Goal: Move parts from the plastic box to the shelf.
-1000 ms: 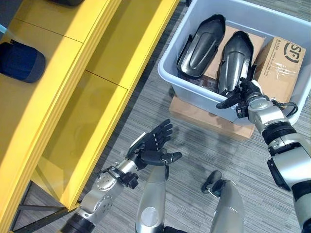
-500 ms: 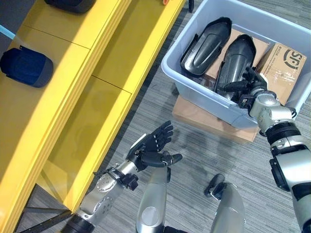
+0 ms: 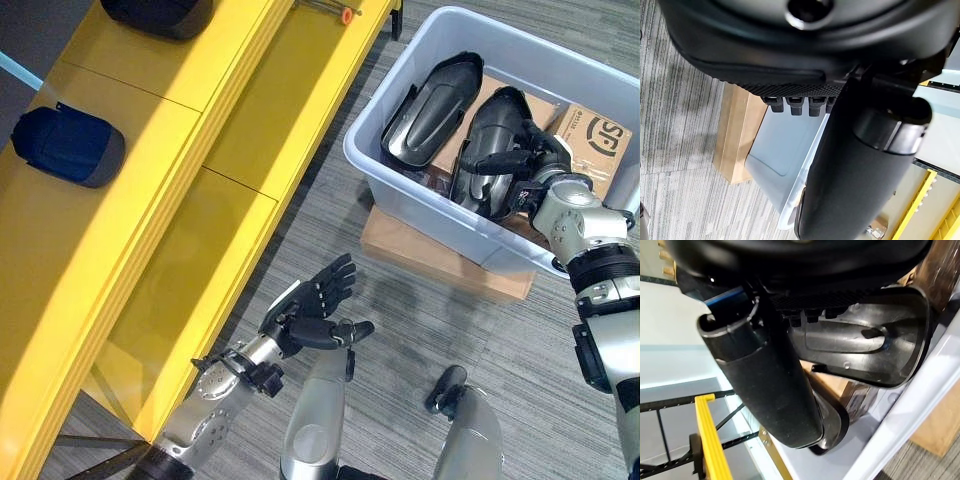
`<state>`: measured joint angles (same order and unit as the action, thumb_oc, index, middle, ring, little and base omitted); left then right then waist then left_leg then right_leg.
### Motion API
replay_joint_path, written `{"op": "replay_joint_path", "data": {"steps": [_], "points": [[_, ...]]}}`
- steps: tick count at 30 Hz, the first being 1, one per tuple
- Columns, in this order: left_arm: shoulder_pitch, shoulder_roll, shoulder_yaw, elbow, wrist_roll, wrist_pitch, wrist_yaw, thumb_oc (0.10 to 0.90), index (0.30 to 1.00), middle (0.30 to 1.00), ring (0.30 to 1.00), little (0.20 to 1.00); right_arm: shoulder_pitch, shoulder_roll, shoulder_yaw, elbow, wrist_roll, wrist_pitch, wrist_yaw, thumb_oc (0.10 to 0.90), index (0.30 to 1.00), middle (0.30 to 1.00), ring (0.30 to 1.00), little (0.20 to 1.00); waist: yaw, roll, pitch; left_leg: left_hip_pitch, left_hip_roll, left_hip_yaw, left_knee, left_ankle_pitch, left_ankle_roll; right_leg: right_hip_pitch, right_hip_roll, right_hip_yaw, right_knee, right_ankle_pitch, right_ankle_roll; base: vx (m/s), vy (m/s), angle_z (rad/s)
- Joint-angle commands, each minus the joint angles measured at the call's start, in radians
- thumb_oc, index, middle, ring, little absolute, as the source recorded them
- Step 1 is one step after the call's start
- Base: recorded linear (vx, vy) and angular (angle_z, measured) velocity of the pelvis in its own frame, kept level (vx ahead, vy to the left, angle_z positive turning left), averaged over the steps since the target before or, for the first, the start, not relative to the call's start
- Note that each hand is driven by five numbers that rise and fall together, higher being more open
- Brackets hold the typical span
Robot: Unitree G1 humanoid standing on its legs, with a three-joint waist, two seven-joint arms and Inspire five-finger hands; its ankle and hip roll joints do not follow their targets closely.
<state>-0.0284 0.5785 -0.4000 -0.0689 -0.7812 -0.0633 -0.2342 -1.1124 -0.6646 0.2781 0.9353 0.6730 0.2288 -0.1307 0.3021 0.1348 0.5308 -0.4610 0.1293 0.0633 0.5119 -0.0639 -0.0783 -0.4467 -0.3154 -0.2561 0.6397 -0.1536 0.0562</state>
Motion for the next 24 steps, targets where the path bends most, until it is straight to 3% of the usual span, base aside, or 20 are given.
{"op": "replay_joint_path", "data": {"steps": [1,9,15,20,22,24], "points": [[0.008,0.023,-0.001,-0.126,-0.024,-0.077,-0.044,0.900,1.000,1.000,1.000,1.000,-0.144,-0.052,0.000,-0.101,0.051,-0.097,0.014,0.900,1.000,1.000,1.000,1.000,-0.009,0.013,-0.011,0.015,-0.085,-0.011,-0.220,0.082,0.044,0.121,0.078,-0.073,0.214,-0.276,-0.079,0.00,0.000,0.00],[0.025,0.004,-0.012,-0.116,-0.004,-0.100,-0.065,0.900,1.000,1.000,1.000,1.000,-0.079,0.043,-0.089,-0.259,0.275,-0.265,0.052,0.900,1.000,1.000,1.000,1.000,-0.015,0.012,-0.011,0.041,-0.095,-0.018,-0.212,0.072,0.045,0.149,0.082,-0.070,0.192,-0.269,-0.078,0.03,0.024,-0.01],[0.053,-0.010,-0.001,-0.114,0.033,-0.134,-0.059,0.900,1.000,1.000,1.000,1.000,0.033,0.108,-0.102,-0.491,0.238,-0.288,0.040,0.900,1.000,1.000,1.000,1.000,-0.025,0.000,-0.011,0.085,-0.112,-0.025,-0.205,0.048,0.061,0.194,0.078,-0.057,0.136,-0.240,-0.062,0.11,0.124,0.01],[0.072,-0.008,0.014,-0.088,0.043,-0.153,-0.071,0.900,1.000,1.000,1.000,1.000,0.098,0.136,-0.110,-0.621,0.253,-0.337,0.033,0.900,1.000,1.000,1.000,1.000,-0.031,-0.014,-0.011,0.127,-0.122,-0.003,-0.201,0.033,0.097,0.279,0.074,-0.060,0.100,-0.206,-0.047,0.12,0.170,-0.10],[0.082,-0.009,0.026,-0.076,0.054,-0.145,-0.081,0.900,1.000,1.000,1.000,1.000,0.152,0.151,-0.124,-0.684,0.253,-0.353,0.015,0.900,1.000,1.000,1.000,1.000,-0.034,-0.043,-0.011,0.178,-0.142,0.028,-0.200,-0.009,0.112,0.377,0.045,-0.062,0.126,-0.193,-0.024,0.23,0.221,-0.15],[0.088,-0.021,0.027,-0.071,0.063,-0.140,-0.075,0.900,1.000,1.000,1.000,1.000,0.200,0.179,-0.130,-0.728,0.246,-0.364,0.017,0.900,1.000,1.000,1.000,1.000,-0.033,-0.052,-0.011,0.214,-0.140,0.072,-0.195,-0.036,0.137,0.407,-0.016,-0.102,0.234,-0.099,-0.010,0.21,0.280,-0.13]]}}
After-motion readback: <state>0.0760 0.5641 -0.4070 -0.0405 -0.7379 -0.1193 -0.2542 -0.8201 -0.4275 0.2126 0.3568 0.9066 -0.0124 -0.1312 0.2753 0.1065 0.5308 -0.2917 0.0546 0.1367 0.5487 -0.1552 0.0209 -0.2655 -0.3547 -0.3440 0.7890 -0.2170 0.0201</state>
